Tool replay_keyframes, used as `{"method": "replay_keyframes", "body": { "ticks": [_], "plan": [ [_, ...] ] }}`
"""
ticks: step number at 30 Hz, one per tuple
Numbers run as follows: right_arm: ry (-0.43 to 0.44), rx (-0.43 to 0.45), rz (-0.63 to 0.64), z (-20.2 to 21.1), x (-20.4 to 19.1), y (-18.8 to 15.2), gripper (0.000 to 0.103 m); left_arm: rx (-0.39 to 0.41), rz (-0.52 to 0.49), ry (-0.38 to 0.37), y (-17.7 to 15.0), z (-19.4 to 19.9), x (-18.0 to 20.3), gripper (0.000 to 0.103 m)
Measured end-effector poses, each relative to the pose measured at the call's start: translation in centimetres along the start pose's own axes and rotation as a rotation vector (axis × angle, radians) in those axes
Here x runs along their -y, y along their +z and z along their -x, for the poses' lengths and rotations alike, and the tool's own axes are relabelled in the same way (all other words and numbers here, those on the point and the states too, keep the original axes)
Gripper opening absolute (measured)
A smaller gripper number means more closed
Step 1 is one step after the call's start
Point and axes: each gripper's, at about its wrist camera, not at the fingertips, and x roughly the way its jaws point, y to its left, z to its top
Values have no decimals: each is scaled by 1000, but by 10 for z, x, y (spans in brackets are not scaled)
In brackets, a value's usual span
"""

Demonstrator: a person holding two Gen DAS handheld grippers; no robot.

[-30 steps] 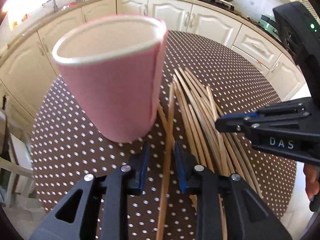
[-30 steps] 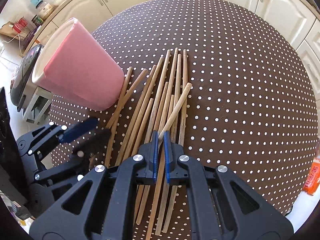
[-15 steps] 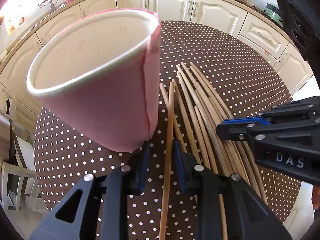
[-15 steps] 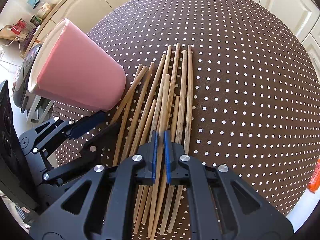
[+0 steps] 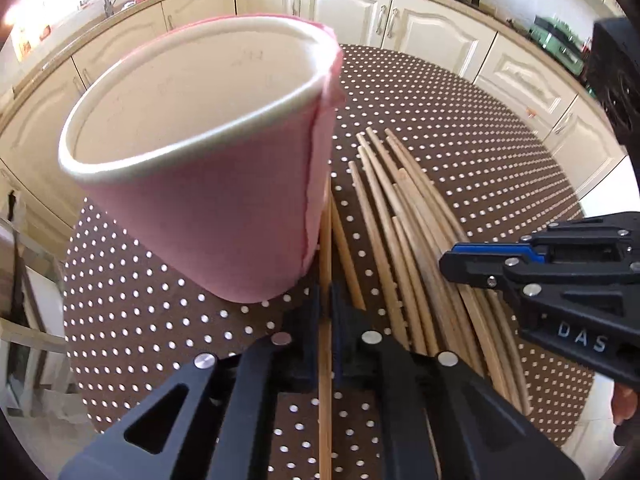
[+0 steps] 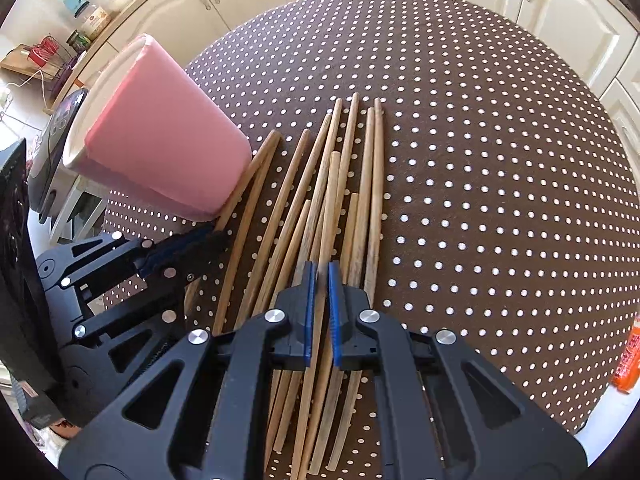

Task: Organize utensils
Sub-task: 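Lift both held chopsticks upright and carry them toward the pink cup, then lower both held chopsticks over the mouth of the pink cup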

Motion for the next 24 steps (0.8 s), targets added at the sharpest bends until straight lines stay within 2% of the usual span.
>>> {"method": "replay_keyframes", "body": {
  "ticks": [5, 11, 17, 24],
  "plan": [
    [30, 74, -9, 29, 5, -7, 6, 133, 2, -97, -10, 34, 1, 6],
    [71, 215, 14, 83, -2, -16, 6, 332, -27, -156, -16, 88, 11, 6],
    [100, 363, 53, 128, -16, -19, 6, 551, -26, -169, -17, 134, 4, 6],
    [100, 501, 97, 165, -35, -15, 6, 750, 19, -163, 1, 160, -5, 6]
  ]
}}
